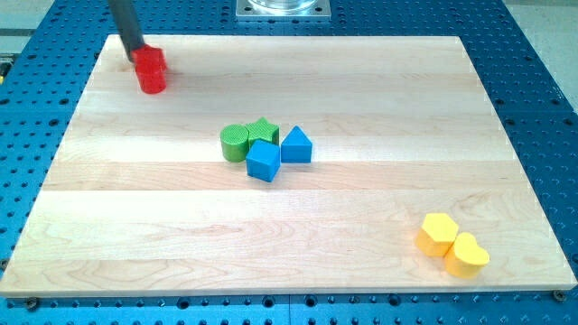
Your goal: Move the red circle horizontally right to the red star
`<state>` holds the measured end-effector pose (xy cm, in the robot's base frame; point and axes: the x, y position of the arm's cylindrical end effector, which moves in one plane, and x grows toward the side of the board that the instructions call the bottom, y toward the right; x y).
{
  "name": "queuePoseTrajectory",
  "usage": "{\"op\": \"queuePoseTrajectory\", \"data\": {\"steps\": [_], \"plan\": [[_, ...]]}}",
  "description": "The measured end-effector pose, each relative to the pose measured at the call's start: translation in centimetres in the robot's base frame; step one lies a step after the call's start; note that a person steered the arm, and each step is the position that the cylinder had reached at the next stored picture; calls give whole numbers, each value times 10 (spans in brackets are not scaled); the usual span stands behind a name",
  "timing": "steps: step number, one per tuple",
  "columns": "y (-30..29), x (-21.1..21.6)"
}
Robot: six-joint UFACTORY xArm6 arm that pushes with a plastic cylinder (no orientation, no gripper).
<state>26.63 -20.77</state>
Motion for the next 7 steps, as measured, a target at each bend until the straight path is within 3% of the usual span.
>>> {"op": "queuePoseTrajectory", "data": {"steps": [1, 2, 3, 4, 5, 7], "plan": [[54, 69], [101, 110], [96, 88], [70, 118], [91, 143], [120, 97]]}}
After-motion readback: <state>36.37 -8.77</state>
